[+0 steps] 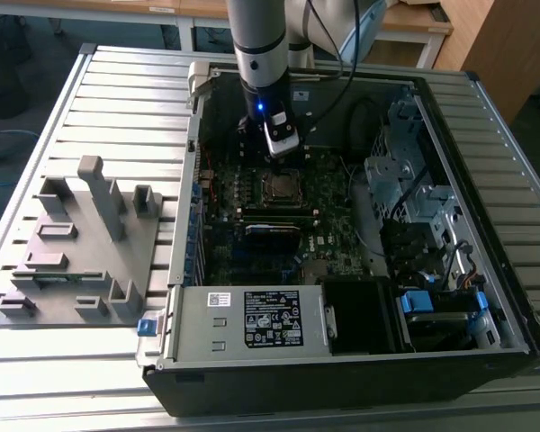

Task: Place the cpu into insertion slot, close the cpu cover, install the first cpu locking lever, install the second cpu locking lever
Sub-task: 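Install the first cpu locking lever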

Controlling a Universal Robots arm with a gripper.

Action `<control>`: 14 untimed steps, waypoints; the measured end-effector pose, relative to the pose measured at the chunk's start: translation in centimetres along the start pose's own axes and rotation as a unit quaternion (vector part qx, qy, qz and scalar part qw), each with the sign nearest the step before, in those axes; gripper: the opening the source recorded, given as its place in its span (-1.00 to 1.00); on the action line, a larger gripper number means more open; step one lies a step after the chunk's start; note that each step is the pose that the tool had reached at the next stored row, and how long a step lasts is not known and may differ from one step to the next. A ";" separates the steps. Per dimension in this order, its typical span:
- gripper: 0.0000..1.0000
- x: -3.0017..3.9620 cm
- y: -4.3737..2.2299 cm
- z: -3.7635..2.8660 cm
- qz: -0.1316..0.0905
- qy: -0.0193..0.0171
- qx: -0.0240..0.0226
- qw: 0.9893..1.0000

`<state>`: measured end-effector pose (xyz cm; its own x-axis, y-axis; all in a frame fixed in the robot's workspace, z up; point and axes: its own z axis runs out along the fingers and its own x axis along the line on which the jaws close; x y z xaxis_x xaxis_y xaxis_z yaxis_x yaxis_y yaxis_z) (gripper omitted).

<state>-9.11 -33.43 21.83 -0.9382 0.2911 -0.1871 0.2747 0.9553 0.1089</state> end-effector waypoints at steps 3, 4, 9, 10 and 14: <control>-0.80 -0.07 0.02 -0.16 -0.001 0.000 0.005 1.000; -0.80 -0.07 0.01 -0.17 -0.001 0.000 0.005 1.000; -0.80 -0.10 0.03 -0.11 0.000 0.014 0.009 1.000; -0.80 -0.13 0.03 -0.08 0.000 0.022 0.012 1.000; -0.80 -0.21 0.05 0.03 0.001 0.045 0.022 0.999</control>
<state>-8.88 -33.44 21.85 -0.9526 0.2884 -0.0973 0.2830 0.9569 0.0659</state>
